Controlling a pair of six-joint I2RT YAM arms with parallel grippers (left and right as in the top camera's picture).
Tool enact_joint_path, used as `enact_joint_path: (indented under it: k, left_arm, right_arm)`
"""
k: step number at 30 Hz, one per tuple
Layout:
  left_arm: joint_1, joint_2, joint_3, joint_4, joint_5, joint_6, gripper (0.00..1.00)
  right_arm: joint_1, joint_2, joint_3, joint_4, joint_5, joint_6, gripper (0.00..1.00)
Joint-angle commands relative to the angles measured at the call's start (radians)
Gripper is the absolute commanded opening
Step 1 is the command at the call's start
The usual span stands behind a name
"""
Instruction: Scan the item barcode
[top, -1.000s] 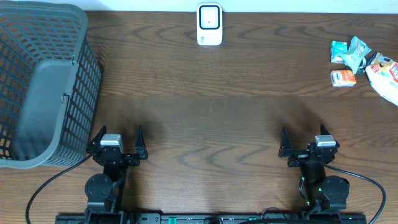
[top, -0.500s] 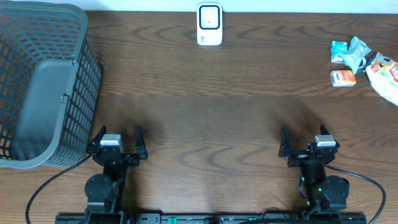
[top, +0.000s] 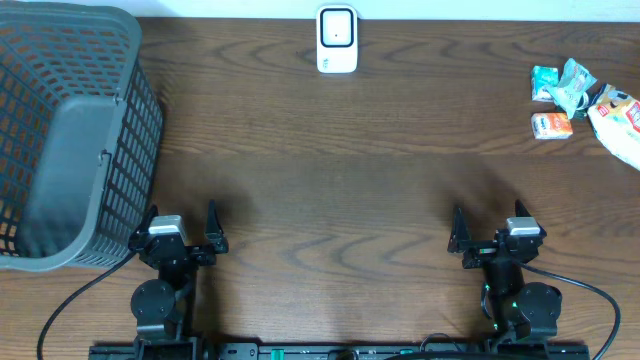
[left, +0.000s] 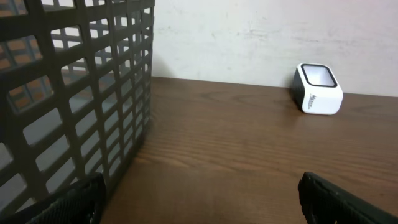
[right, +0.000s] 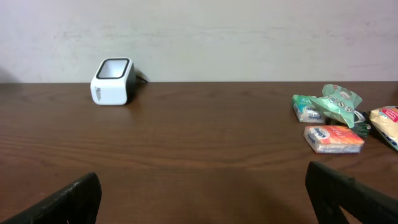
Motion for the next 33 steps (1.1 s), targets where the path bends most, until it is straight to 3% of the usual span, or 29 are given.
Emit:
enact_joint_path:
  k: [1,33]
  left_arm:
    - [0.004,-0.009,-0.01,-0.05,-0.011,-0.015,0.98]
    - [-0.01,-0.008,-0.01,-0.046,0.006,0.018,0.98]
  right_arm:
    - [-0.019,-0.005,-0.002,-0.002,-0.002,0.01,0.99]
    - [-0.019,-0.005,-0.002,-0.002,-0.002,0.01,0.99]
